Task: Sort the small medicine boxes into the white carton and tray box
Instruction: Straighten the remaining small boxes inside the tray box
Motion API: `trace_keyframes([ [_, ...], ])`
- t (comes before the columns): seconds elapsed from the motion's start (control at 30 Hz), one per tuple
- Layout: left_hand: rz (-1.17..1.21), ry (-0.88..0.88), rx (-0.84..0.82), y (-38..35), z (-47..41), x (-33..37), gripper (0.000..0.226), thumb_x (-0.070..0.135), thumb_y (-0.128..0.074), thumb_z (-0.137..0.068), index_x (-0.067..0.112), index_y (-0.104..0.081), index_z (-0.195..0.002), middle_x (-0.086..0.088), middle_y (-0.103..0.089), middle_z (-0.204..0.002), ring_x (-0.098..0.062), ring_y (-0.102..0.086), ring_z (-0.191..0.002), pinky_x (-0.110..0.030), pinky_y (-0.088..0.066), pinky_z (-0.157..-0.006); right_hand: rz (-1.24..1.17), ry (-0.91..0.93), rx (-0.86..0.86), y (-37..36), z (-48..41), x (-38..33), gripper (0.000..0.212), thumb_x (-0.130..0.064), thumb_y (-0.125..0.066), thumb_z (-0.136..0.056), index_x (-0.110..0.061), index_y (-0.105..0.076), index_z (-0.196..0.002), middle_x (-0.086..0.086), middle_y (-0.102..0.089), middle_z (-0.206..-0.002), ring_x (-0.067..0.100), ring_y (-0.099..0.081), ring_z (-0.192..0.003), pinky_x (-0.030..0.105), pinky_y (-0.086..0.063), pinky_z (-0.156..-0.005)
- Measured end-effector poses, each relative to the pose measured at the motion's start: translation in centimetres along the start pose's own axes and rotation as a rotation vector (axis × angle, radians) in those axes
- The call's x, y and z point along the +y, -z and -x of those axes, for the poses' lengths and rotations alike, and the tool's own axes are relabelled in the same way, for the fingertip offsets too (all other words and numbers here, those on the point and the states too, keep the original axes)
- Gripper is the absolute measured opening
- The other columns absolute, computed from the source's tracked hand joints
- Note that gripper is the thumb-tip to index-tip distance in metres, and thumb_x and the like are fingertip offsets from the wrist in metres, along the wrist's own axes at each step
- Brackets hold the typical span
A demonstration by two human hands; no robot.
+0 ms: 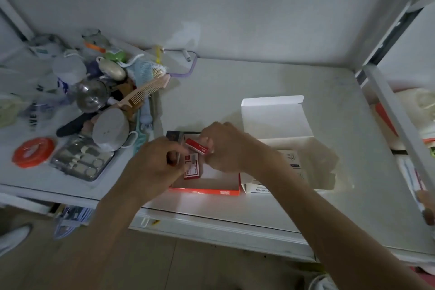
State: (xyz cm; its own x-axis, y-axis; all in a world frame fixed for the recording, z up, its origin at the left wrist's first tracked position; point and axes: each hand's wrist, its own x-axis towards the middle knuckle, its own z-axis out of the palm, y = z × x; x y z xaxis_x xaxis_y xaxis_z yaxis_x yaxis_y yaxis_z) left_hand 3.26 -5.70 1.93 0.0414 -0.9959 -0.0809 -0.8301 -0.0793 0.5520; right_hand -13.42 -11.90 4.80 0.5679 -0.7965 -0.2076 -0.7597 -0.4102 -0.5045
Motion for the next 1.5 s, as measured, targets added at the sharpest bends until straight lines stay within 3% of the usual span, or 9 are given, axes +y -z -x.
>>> trace_keyframes([
  [0.2,-0.231,0.008,-0.167,0.3,-0.7,-0.1,0.049,0.051,-0.078,-0.066,0.046,-0.057,-0.110,0.002,-0.027,-0.102,-0.015,-0.022,-0.102,-0.037,-0.034,-0.099,0.279,-0.120,0.252,-2.0,-0.3,-1.7,0.023,-0.010,-0.061,-0.084,-0.011,-0.056,-0.106,0.011,-0.062,-0.110,0.034,-0.062,-0.104,0.035,-0.039,-0.073],
  [0.37,-0.112,0.059,-0.297,1.3,-0.5,-0.7,0.048,0.043,-0.076,-0.072,0.041,-0.054,-0.115,0.005,-0.020,-0.109,-0.012,-0.019,-0.109,-0.037,-0.028,-0.107,0.287,-0.131,0.155,-1.6,1.1,-0.8,0.016,-0.009,-0.061,-0.084,-0.015,-0.047,-0.090,0.010,-0.060,-0.101,0.032,-0.060,-0.105,0.029,-0.029,-0.077],
  [0.53,-0.119,0.068,-0.445,1.9,-0.2,-0.8,0.084,0.055,-0.087,-0.048,0.042,-0.045,-0.119,0.011,-0.016,-0.115,-0.016,-0.029,-0.118,-0.037,-0.037,-0.105,0.227,-0.164,0.045,-0.7,-0.2,-0.2,0.015,-0.015,-0.052,-0.089,-0.010,-0.052,-0.103,0.015,-0.060,-0.114,0.034,-0.055,-0.111,0.035,-0.031,-0.092],
  [0.83,-0.112,-0.170,-0.136,0.1,1.0,-1.8,0.058,0.054,-0.083,-0.052,0.032,-0.059,-0.100,0.008,-0.026,-0.114,-0.012,-0.026,-0.112,-0.031,-0.039,-0.094,0.206,-0.017,-0.063,-1.9,-0.9,-0.3,0.046,-0.014,-0.062,-0.076,-0.023,-0.057,-0.121,0.003,-0.057,-0.120,0.025,-0.056,-0.114,0.033,-0.036,-0.097],
  [0.93,-0.174,-0.268,-0.041,-0.3,1.0,-1.9,0.063,0.060,-0.078,-0.052,0.030,-0.062,-0.105,0.010,-0.033,-0.117,-0.009,-0.026,-0.114,-0.029,-0.037,-0.093,0.179,-0.025,-0.097,-2.1,-0.6,-0.1,0.034,-0.018,-0.072,-0.071,-0.018,-0.056,-0.101,0.000,-0.059,-0.101,0.024,-0.060,-0.096,0.039,-0.053,-0.076],
  [1.03,-0.148,-0.258,-0.024,-0.4,1.2,-2.0,0.064,0.060,-0.078,-0.052,0.030,-0.063,-0.106,0.012,-0.034,-0.120,-0.007,-0.027,-0.115,-0.026,-0.036,-0.088,0.194,0.002,-0.096,-2.3,-0.2,-0.1,0.040,-0.026,-0.081,-0.069,-0.025,-0.040,-0.071,-0.005,-0.046,-0.078,0.019,-0.052,-0.075,0.028,-0.040,-0.053],
  [1.2,-0.189,-0.268,-0.012,-0.4,1.3,-2.0,0.063,0.062,-0.076,-0.053,0.029,-0.063,-0.105,0.012,-0.036,-0.120,-0.007,-0.028,-0.116,-0.024,-0.035,-0.085,0.133,-0.021,-0.053,-2.7,-0.3,-0.2,0.042,-0.012,-0.068,-0.079,-0.025,-0.033,-0.058,0.004,-0.057,-0.089,0.025,-0.058,-0.078,0.035,-0.053,-0.060],
  [1.37,-0.178,-0.251,-0.064,-0.5,1.1,-1.5,0.058,0.058,-0.077,-0.056,0.036,-0.057,-0.106,0.011,-0.030,-0.120,-0.010,-0.022,-0.119,-0.029,-0.038,-0.087,0.015,-0.066,-0.054,-2.6,0.8,-0.5,0.010,-0.012,-0.062,-0.078,-0.018,-0.054,-0.073,0.006,-0.057,-0.092,0.029,-0.059,-0.089,0.043,-0.057,-0.073],
  [1.5,-0.160,-0.214,-0.149,-0.5,0.8,-1.1,0.058,0.054,-0.079,-0.058,0.040,-0.055,-0.109,0.012,-0.024,-0.120,-0.011,-0.017,-0.122,-0.034,-0.043,-0.092,0.021,-0.049,-0.033,-2.3,1.7,-0.9,0.021,-0.014,-0.065,-0.080,-0.007,-0.059,-0.099,0.011,-0.058,-0.096,0.030,-0.061,-0.088,0.035,-0.050,-0.066],
])
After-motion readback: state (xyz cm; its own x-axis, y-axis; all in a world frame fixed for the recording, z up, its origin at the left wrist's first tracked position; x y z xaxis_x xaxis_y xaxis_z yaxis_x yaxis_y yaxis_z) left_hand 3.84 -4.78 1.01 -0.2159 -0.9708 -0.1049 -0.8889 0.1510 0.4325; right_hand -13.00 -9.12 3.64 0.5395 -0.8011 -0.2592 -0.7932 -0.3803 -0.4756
